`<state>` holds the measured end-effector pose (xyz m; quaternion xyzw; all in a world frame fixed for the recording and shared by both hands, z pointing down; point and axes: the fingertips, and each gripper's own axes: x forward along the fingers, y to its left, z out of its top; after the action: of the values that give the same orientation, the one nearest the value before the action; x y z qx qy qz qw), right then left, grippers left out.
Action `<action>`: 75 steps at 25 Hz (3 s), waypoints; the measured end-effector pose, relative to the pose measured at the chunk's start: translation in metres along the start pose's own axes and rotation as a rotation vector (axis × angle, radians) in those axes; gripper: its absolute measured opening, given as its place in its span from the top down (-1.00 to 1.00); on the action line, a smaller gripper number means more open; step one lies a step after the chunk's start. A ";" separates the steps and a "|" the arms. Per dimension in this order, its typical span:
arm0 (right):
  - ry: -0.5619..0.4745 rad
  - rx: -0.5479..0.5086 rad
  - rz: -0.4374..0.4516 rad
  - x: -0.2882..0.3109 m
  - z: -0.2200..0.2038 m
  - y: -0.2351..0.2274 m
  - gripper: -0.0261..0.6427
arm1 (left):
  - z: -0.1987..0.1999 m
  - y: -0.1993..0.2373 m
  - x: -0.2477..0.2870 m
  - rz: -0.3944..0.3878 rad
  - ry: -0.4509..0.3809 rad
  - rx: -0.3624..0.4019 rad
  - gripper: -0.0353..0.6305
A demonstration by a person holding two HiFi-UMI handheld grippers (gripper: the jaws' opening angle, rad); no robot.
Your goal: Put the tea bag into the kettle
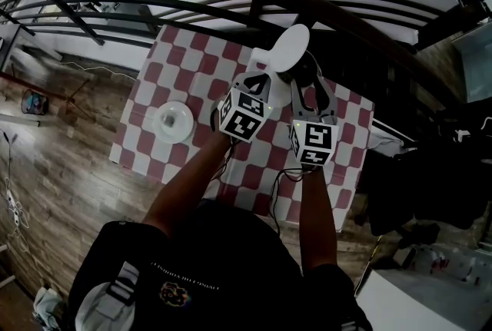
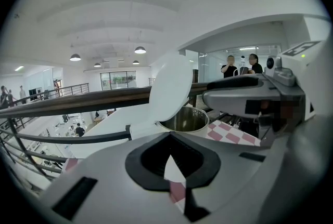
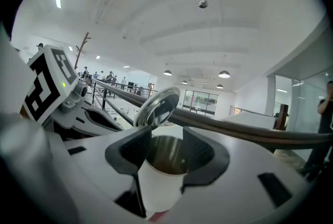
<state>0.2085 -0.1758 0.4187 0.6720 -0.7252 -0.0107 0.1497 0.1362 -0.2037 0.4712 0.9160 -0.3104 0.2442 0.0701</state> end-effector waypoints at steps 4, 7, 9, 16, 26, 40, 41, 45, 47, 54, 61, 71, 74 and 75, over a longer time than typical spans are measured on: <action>-0.043 -0.018 -0.009 -0.003 0.022 -0.005 0.39 | -0.003 0.003 -0.004 0.009 0.003 -0.004 0.90; -0.077 -0.028 -0.018 -0.005 0.038 -0.011 0.39 | -0.005 0.008 -0.006 0.019 0.001 -0.012 0.90; -0.094 -0.032 -0.022 -0.005 0.048 -0.013 0.39 | -0.005 0.011 -0.008 0.024 0.001 -0.016 0.90; -0.134 -0.041 -0.018 -0.004 0.068 -0.010 0.39 | -0.007 0.020 -0.013 0.040 -0.004 -0.026 0.90; -0.173 -0.079 0.012 0.003 0.085 0.011 0.89 | -0.013 0.032 -0.018 0.066 0.002 -0.048 0.90; -0.142 -0.061 0.025 0.016 0.080 0.011 0.89 | -0.016 0.039 -0.018 0.081 0.008 -0.057 0.90; -0.138 -0.052 0.022 0.016 0.077 0.009 0.89 | -0.016 0.039 -0.018 0.083 0.009 -0.057 0.90; -0.120 -0.007 -0.010 0.013 0.065 -0.004 0.89 | -0.017 0.040 -0.019 0.084 0.011 -0.054 0.90; -0.100 0.045 -0.036 0.009 0.051 -0.016 0.89 | -0.019 0.039 -0.018 0.081 0.016 -0.052 0.90; 0.014 0.185 -0.083 0.006 -0.007 -0.040 0.89 | -0.023 0.031 -0.014 0.062 0.028 -0.042 0.90; 0.033 0.201 -0.091 0.004 -0.021 -0.041 0.89 | -0.020 0.027 -0.013 0.052 0.025 -0.029 0.90; 0.037 0.204 -0.099 0.004 -0.022 -0.041 0.89 | -0.021 0.028 -0.014 0.049 0.026 -0.031 0.90; 0.037 0.206 -0.098 0.004 -0.023 -0.041 0.89 | -0.023 0.027 -0.013 0.047 0.028 -0.032 0.90; 0.037 0.207 -0.098 0.004 -0.024 -0.041 0.89 | -0.023 0.027 -0.013 0.048 0.030 -0.033 0.90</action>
<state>0.2539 -0.1791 0.4331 0.7187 -0.6857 0.0693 0.0922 0.1012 -0.2119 0.4842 0.9034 -0.3350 0.2542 0.0838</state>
